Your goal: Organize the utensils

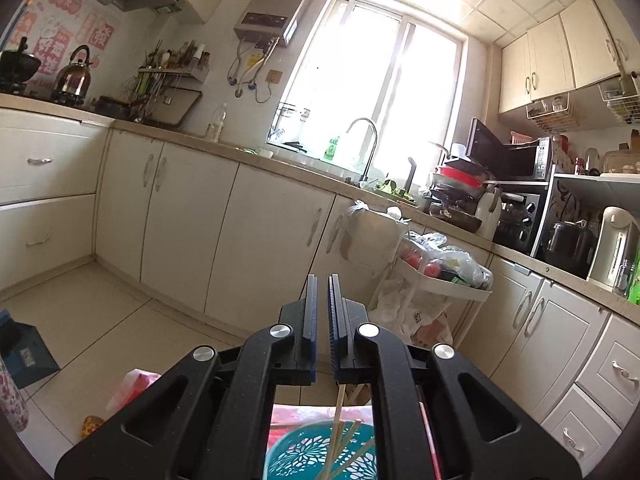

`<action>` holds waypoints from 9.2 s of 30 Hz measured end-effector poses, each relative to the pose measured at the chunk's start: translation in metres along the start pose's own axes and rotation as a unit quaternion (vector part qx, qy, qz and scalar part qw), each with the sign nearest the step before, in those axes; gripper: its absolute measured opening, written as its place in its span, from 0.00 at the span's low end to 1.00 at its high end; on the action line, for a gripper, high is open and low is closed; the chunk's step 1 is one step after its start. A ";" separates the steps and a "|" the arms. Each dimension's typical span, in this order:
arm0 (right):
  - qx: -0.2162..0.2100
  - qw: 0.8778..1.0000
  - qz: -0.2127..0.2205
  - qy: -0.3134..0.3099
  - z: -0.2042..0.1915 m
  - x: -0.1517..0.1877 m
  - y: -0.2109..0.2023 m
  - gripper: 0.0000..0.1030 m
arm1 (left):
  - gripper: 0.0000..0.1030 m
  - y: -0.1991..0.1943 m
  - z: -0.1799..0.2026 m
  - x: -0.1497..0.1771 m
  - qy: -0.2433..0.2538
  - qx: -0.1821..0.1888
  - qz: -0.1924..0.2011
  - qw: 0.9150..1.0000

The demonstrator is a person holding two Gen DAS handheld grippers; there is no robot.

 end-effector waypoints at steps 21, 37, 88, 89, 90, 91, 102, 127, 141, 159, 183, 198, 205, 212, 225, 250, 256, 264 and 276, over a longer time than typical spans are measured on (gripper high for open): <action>0.003 1.000 0.004 -0.001 0.000 -0.002 -0.001 0.06 | 0.41 0.040 -0.138 0.152 0.161 -0.079 -0.303 0.936; 0.025 1.000 -0.019 -0.005 0.001 0.003 0.015 0.06 | 0.47 0.067 -0.105 0.222 0.380 0.062 -0.342 0.857; -0.113 0.973 0.201 -0.030 -0.090 -0.112 -0.100 0.06 | 0.38 -0.073 -0.165 0.131 0.147 0.061 -0.350 0.923; -0.117 0.968 0.219 -0.035 -0.102 -0.129 -0.104 0.06 | 0.38 -0.075 -0.163 0.130 0.144 0.066 -0.348 0.924; -0.117 0.965 0.231 -0.039 -0.108 -0.138 -0.107 0.06 | 0.38 -0.078 -0.162 0.128 0.138 0.072 -0.345 0.926; -0.111 0.961 0.247 -0.046 -0.116 -0.150 -0.111 0.06 | 0.39 -0.080 -0.161 0.129 0.133 0.078 -0.343 0.927; 0.011 0.961 0.251 -0.115 -0.140 -0.194 -0.029 0.06 | 0.47 -0.101 -0.167 0.135 0.119 0.077 -0.336 0.931; 0.073 0.979 -0.107 -0.156 -0.067 0.038 0.041 0.21 | 0.55 -0.145 -0.222 0.150 0.034 0.019 -0.345 0.938; 0.108 0.971 -0.112 -0.183 -0.025 0.050 0.009 0.07 | 0.60 -0.123 -0.031 0.259 0.128 0.042 -0.423 0.896; 0.076 0.981 -0.105 -0.145 -0.007 0.049 -0.009 0.07 | 0.09 -0.095 0.006 0.301 0.183 -0.051 -0.399 0.897; -0.023 0.996 -0.060 -0.063 -0.013 0.030 -0.018 0.06 | 0.04 -0.125 0.001 0.278 0.154 0.002 -0.386 0.910; -0.127 0.985 0.117 -0.003 -0.043 -0.046 -0.094 0.06 | 0.04 -0.124 0.012 0.079 0.067 0.084 -0.180 0.978; -0.143 0.969 0.199 -0.026 -0.082 -0.120 -0.127 0.05 | 0.04 -0.096 0.034 0.009 0.053 0.110 -0.103 0.987; -0.130 0.971 0.196 -0.044 -0.081 -0.134 -0.133 0.04 | 0.04 -0.082 0.034 -0.009 0.040 0.112 -0.085 0.989; 0.081 0.994 -0.030 -0.069 -0.015 -0.086 0.057 0.37 | 0.04 -0.074 0.016 0.000 0.027 0.113 -0.094 0.989; -0.007 0.997 0.061 -0.038 -0.030 -0.124 -0.022 0.05 | 0.04 -0.023 0.007 -0.019 0.002 0.126 -0.047 0.991; -0.075 0.974 0.208 -0.043 -0.100 -0.191 -0.067 0.06 | 0.04 0.012 0.008 -0.014 -0.015 0.108 -0.036 0.993; -0.018 0.959 0.269 -0.084 -0.146 -0.228 -0.018 0.06 | 0.04 0.046 0.001 -0.008 -0.027 0.086 -0.033 0.995; 0.039 0.969 0.212 -0.122 -0.138 -0.209 0.032 0.06 | 0.05 0.064 -0.003 0.014 0.007 0.062 -0.050 0.997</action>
Point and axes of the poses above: each gripper's, at about its wrist camera, not at the fingertips, and y roughly the way its jaws point, z to its right, x to its underside, the point moved 8 cm from there along y, roughly the way its jaws point, and after that the axes turned 5 degrees about -y, right-handed, at the moved point
